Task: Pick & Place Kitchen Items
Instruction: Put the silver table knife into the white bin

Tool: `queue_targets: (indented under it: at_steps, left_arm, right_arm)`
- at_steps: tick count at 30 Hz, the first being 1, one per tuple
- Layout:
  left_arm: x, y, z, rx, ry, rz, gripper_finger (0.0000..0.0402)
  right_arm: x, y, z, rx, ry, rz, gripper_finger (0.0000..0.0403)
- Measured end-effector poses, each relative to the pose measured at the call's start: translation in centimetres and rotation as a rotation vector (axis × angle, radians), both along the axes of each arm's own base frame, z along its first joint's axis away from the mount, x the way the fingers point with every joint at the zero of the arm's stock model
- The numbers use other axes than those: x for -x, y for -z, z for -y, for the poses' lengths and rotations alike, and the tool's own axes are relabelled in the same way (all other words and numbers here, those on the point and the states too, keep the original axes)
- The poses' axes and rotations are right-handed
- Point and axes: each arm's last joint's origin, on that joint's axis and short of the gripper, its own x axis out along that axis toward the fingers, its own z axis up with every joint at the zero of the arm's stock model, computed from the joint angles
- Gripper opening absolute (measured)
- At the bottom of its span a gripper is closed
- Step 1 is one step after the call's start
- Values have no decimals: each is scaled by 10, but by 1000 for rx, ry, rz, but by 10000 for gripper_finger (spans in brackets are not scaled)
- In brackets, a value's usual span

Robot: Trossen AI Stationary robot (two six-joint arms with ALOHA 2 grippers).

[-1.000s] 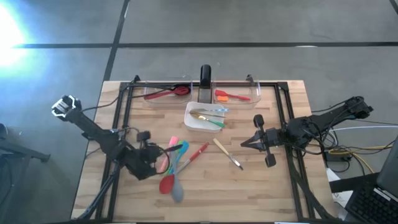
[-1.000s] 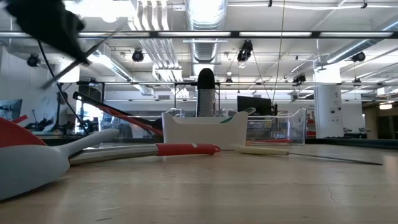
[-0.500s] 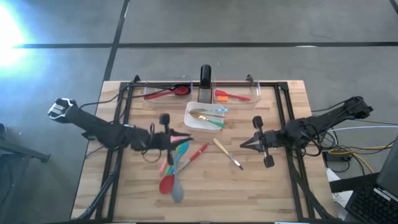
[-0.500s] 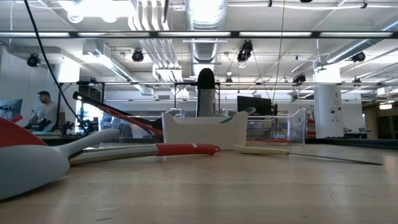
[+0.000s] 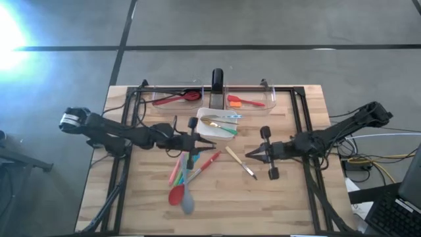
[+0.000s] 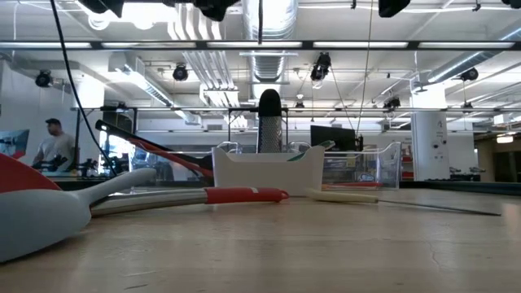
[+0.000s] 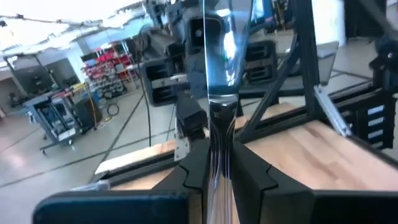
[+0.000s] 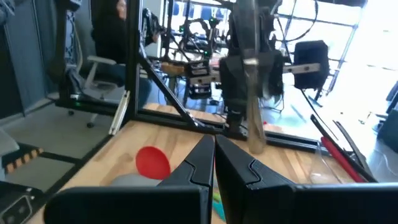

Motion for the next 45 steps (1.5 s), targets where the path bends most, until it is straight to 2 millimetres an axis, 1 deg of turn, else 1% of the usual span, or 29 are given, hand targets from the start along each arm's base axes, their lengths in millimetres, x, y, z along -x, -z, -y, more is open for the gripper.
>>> queue_targets:
  at_steps: [2, 4, 8, 12, 15, 19, 22, 27, 31, 33, 36, 40, 43, 45]
  left_arm:
    - [-2, 3, -2, 1, -56, -13, 42]
    - [-3, 5, -4, -3, -105, -45, 42]
    - [-2, 1, -4, 13, -113, -46, 42]
    - [-2, -11, -4, 77, -104, 56, 42]
    - [-3, -17, -5, 116, -119, 136, 42]
    - [-6, -18, -6, 173, -157, 184, 42]
    - [-9, -16, -7, 200, -180, 184, 42]
    - [-12, -19, -10, 245, -218, 206, 42]
    - [-12, -20, -11, 276, -243, 214, 42]
    - [-12, -21, -12, 287, -265, 225, 42]
    - [-12, -22, -13, 308, -271, 241, 42]
    - [-11, -23, -13, 317, -269, 245, 42]
    - [-11, -23, -13, 317, -269, 246, 42]
    - [-12, -22, -13, 316, -270, 240, 42]
  right_arm:
    - [-7, 5, -2, 20, 0, -20, 8]
    - [-14, 6, -5, 24, 1, -30, 8]
    - [-25, 3, -8, 25, 10, -33, 8]
    - [-40, 2, -9, 13, 118, -46, 9]
    - [-50, 0, -9, 38, 179, -53, 16]
    - [-64, -6, -9, 50, 271, -50, 44]
    - [-73, -8, -8, 95, 361, -56, 75]
    - [-90, -15, -10, 119, 464, -52, 125]
    - [-104, -17, -11, 154, 582, -77, 150]
    - [-112, -22, -11, 141, 618, -65, 157]
    - [-124, -25, -12, 142, 687, -64, 161]
    - [-141, -24, -12, 171, 795, -95, 153]
    - [-153, -21, -11, 189, 832, -125, 138]
    - [-159, -18, -13, 223, 857, -154, 119]
